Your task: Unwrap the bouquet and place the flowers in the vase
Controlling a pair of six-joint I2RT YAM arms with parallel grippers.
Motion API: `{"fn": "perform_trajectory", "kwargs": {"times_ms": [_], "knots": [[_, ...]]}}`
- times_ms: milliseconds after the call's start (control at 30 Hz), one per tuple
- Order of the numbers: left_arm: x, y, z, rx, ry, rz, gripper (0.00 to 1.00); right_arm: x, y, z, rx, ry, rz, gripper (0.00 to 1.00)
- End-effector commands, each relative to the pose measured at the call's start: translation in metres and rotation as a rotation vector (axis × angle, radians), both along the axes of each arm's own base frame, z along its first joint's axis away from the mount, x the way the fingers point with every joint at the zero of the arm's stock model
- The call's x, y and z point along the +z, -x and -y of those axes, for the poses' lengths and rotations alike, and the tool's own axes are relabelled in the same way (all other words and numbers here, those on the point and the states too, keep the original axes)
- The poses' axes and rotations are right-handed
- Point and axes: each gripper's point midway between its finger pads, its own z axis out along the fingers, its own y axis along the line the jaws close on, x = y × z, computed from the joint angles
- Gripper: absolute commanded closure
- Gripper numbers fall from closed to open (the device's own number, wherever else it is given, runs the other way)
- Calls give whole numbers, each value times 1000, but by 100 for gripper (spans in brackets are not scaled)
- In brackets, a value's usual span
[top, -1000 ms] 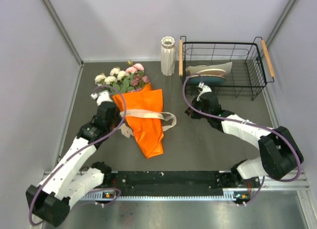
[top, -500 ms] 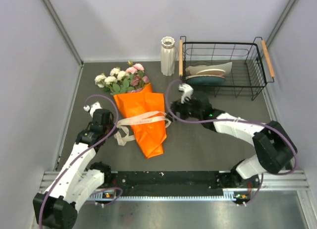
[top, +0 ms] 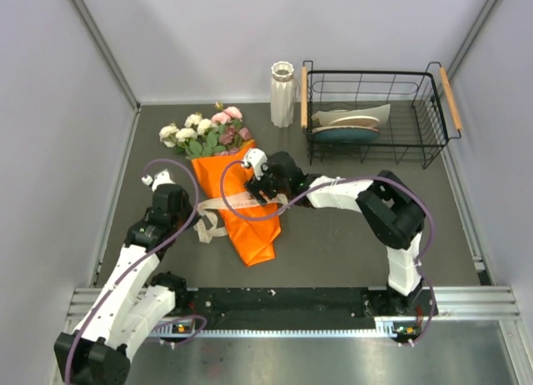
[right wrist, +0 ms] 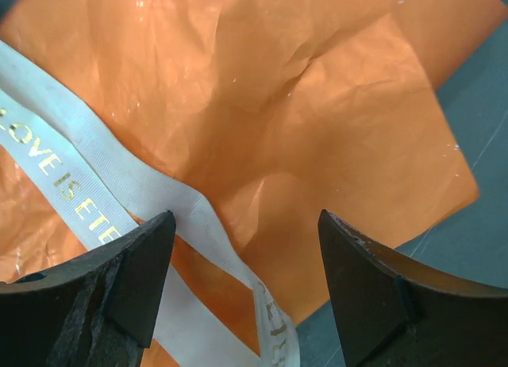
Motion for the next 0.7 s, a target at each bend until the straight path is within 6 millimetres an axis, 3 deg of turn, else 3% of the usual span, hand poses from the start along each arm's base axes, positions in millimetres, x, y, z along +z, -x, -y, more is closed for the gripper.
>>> {"fn": "perform_trajectory", "kwargs": {"times_ms": [0, 100, 200, 233, 333, 400, 433, 467, 567, 600, 667], "knots": [[10, -9, 6, -21, 23, 36, 91, 11, -9, -13, 46, 64, 129, 27], [11, -10, 5, -21, 18, 41, 91, 2, -20, -11, -42, 109, 177, 32], [10, -9, -1, 17, 4, 40, 91, 8, -34, -5, -204, 132, 239, 56], [8, -9, -5, 38, -8, 35, 92, 10, -35, -4, -236, 123, 244, 79], [5, -11, -12, 85, -24, 30, 91, 23, -46, 18, -415, 93, 279, 100], [2, -10, -18, 133, -35, 15, 90, 41, -48, 42, -554, 51, 310, 100], [-2, -10, -24, 160, -57, 5, 90, 37, -44, 58, -601, 61, 312, 100], [-5, -9, -28, 189, -62, -3, 88, 59, -41, 65, -642, -1, 321, 100], [-13, -9, -34, 235, -83, -34, 87, 68, -31, 95, -744, -24, 331, 100], [-15, -9, -34, 236, -82, -41, 76, 84, -29, 103, -781, -79, 334, 100], [-16, -13, -28, 206, -72, -45, 63, 85, -23, 129, -857, -74, 352, 100]]}}
